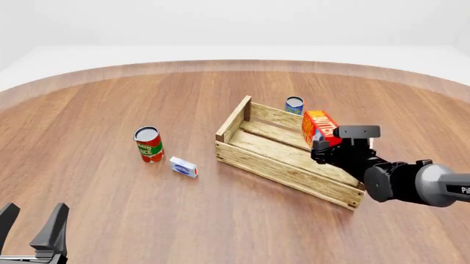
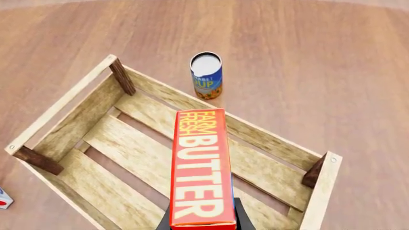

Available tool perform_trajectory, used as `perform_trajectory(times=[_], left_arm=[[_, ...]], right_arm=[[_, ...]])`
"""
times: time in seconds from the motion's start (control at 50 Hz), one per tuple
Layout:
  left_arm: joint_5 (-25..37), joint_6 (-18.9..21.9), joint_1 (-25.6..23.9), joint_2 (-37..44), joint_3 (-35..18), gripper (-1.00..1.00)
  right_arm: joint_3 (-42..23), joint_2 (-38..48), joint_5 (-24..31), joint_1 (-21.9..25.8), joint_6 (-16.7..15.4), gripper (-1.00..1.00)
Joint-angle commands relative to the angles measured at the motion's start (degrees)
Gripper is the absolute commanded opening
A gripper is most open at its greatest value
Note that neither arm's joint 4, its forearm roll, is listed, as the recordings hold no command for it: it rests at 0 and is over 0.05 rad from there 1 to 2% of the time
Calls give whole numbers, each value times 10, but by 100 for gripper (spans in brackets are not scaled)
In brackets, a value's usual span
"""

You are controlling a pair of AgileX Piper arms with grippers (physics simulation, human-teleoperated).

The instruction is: Pick up the butter and put it in the tray.

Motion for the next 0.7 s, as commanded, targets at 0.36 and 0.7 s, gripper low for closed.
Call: perform_trajectory(times=[0.36,0.7], left_arm=[[0,0,0,0,0,100],[0,0,0,0,0,100]], right_arm=[[0,6,-5,-3,14,-100],[5,11,-9,-7,18,-100]])
